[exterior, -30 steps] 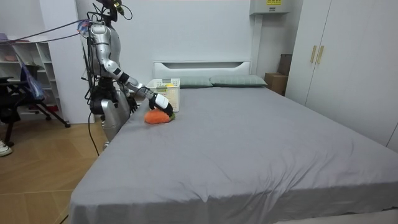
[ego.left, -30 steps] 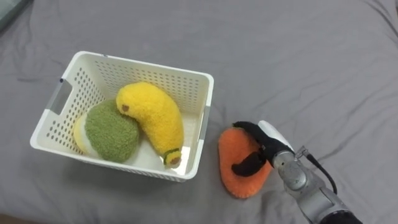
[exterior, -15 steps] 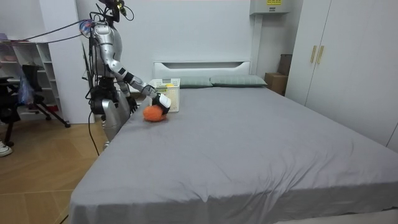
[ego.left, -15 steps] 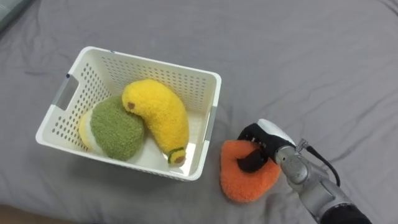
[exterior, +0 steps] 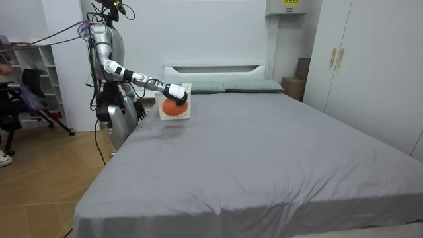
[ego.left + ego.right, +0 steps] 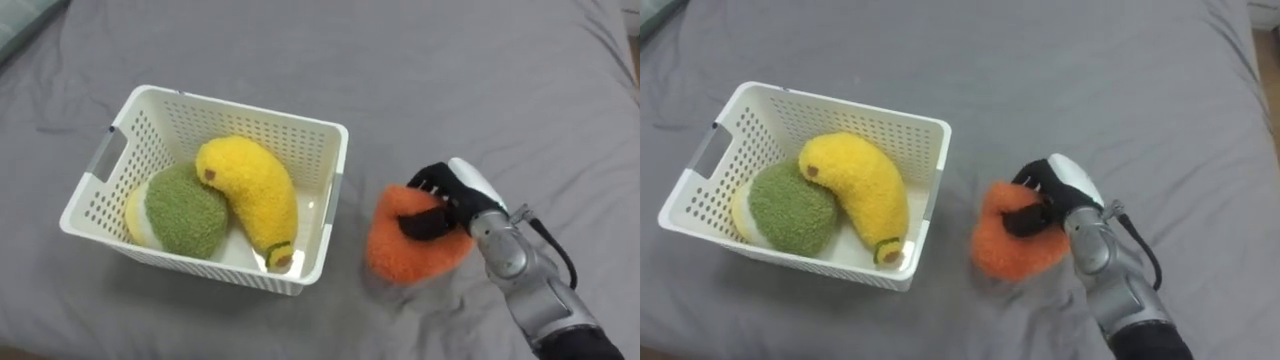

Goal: Collect toys from the bed

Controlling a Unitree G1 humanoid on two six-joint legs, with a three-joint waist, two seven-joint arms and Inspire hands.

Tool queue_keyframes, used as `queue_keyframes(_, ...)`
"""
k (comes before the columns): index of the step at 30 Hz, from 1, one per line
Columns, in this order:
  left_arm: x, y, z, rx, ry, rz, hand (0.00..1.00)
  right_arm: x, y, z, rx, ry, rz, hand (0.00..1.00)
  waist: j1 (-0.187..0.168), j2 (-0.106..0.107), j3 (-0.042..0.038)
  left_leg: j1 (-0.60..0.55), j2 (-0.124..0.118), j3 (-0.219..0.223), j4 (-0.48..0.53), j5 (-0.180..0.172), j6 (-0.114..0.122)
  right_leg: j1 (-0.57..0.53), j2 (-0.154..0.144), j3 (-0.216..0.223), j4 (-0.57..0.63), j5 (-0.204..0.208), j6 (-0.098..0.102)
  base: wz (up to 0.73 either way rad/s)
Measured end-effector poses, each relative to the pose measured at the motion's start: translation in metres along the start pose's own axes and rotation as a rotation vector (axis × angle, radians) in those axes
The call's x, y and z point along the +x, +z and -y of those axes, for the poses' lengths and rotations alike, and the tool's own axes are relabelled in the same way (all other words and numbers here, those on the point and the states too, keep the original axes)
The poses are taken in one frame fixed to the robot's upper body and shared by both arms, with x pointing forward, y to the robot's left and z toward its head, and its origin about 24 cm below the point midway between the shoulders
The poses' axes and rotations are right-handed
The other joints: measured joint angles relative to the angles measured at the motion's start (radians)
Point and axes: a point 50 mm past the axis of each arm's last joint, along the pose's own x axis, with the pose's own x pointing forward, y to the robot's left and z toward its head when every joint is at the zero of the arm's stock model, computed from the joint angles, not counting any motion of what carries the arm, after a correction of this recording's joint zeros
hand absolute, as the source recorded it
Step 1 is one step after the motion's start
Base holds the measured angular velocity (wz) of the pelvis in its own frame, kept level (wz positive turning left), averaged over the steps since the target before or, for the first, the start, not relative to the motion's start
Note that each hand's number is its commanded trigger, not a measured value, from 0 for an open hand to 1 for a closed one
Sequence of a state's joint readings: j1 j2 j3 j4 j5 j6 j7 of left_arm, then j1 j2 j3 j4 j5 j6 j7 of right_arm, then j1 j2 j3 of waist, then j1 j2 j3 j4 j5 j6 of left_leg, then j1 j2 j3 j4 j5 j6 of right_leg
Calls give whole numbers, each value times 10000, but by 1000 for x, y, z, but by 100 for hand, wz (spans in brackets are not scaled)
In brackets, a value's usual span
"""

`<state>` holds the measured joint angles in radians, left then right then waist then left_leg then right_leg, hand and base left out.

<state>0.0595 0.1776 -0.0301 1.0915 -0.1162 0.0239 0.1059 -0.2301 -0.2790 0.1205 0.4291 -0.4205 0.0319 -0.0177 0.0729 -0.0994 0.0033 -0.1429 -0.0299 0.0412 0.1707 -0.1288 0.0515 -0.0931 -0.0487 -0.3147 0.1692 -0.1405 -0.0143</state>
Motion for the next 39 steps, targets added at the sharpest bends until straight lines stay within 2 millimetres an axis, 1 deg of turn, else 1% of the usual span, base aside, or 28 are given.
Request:
queue_keyframes(2,-1,-7,-2,-267,106,-185,0,-7,-4,8,569,-552,-40,100,6,-29,-25,259,2,46,-95,-3,4,194,6,98,-22,-8,13,-12)
queue_keyframes(6,-4,-19,-7,-588,306,-507,0,-16,-5,26,1232,-1625,106,100,-164,27,-27,638,3,158,-252,-15,17,439,11,230,-13,-29,48,-13)
queue_keyframes(9,-5,-26,-8,-583,344,-783,0,-19,1,42,1376,-2423,461,100,-242,117,-19,905,34,337,-362,-17,18,571,40,391,5,-30,49,-16)
queue_keyframes(11,-6,-30,-8,-584,346,-919,0,-22,7,54,1356,-3024,795,100,-433,225,-6,1033,36,359,-383,-19,20,687,40,416,12,-30,49,-2)
queue_keyframes(12,-6,-32,-7,-578,340,-988,0,-22,8,57,1427,-3244,860,100,-463,276,-11,1103,38,361,-386,-22,20,747,43,426,11,-30,49,0)
queue_keyframes(16,-7,-33,-7,-579,322,-1124,0,-24,9,64,1582,-3597,862,100,-554,372,-29,1197,40,359,-375,-23,19,840,46,436,25,-30,49,0)
queue_keyframes(18,-7,-33,-7,-570,360,-1157,0,-26,16,69,1451,-3771,1054,100,-538,386,-34,1206,46,381,-367,-22,18,837,51,467,38,-30,49,-3)
queue_keyframes(20,-7,-34,-6,-580,382,-1207,0,-29,28,74,1443,-3994,1604,100,-518,381,-32,1277,52,408,-374,-24,17,872,71,544,36,-30,49,-6)
queue_keyframes(22,-7,-34,-6,-597,393,-1234,0,-31,34,77,1472,-4088,1871,100,-451,372,-28,1401,51,411,-403,-36,10,1005,72,532,3,-32,52,0)
queue_keyframes(24,-7,-35,-6,-595,408,-1237,0,-31,36,77,1597,-4090,1968,100,-370,341,-6,1510,51,406,-399,-64,8,1129,71,507,-24,-50,74,0)
queue_keyframes(25,-7,-34,-6,-597,405,-1199,0,-31,36,78,1611,-4093,1978,100,-299,308,-7,1538,47,408,-398,-72,8,1146,70,514,-16,-62,88,0)
queue_keyframes(26,-7,-32,-6,-500,406,-1135,0,-31,37,78,1529,-4105,2008,100,-126,290,4,1530,40,404,-397,-71,8,1135,69,524,-10,-68,86,0)
queue_keyframes(28,-6,-31,-6,-226,419,-1053,0,-30,39,79,1323,-4147,2064,100,-63,258,22,1530,33,388,-397,-71,9,1136,67,524,-10,-72,90,0)
queue_keyframes(31,-6,-28,-5,-152,400,-906,0,-27,48,83,1094,-4219,2314,100,171,219,45,1550,25,395,-414,-72,10,1143,70,563,-12,-77,98,0)
queue_keyframes(33,-6,-28,-5,-161,400,-864,0,-23,59,80,972,-3983,2627,100,227,151,85,1539,33,381,-411,-71,9,1145,77,548,-8,-77,98,0)
queue_keyframes(34,-6,-27,-5,-129,423,-811,0,-21,68,77,827,-3725,2883,100,239,102,97,1514,37,358,-409,-71,8,1133,77,513,-6,-77,98,4)
queue_keyframes(35,-7,-27,-5,-137,428,-762,0,-20,76,74,675,-3480,3169,100,318,61,83,1502,37,350,-412,-75,3,1124,75,490,-8,-81,104,4)
queue_keyframes(36,-6,-26,-5,-141,427,-712,0,-20,80,73,614,-3376,3315,100,390,46,80,1493,37,347,-412,-79,0,1122,73,458,-11,-83,108,7)
queue_keyframes(38,-7,-23,-4,-170,416,-469,0,-19,96,70,462,-2919,3898,100,511,-18,64,1440,17,247,-407,-80,1,1114,50,357,-18,-93,124,12)
queue_keyframes(39,-7,-23,-4,-184,415,-407,0,-18,99,70,420,-2838,4015,100,606,-33,62,1427,15,239,-404,-80,1,1108,49,353,-20,-93,124,7)
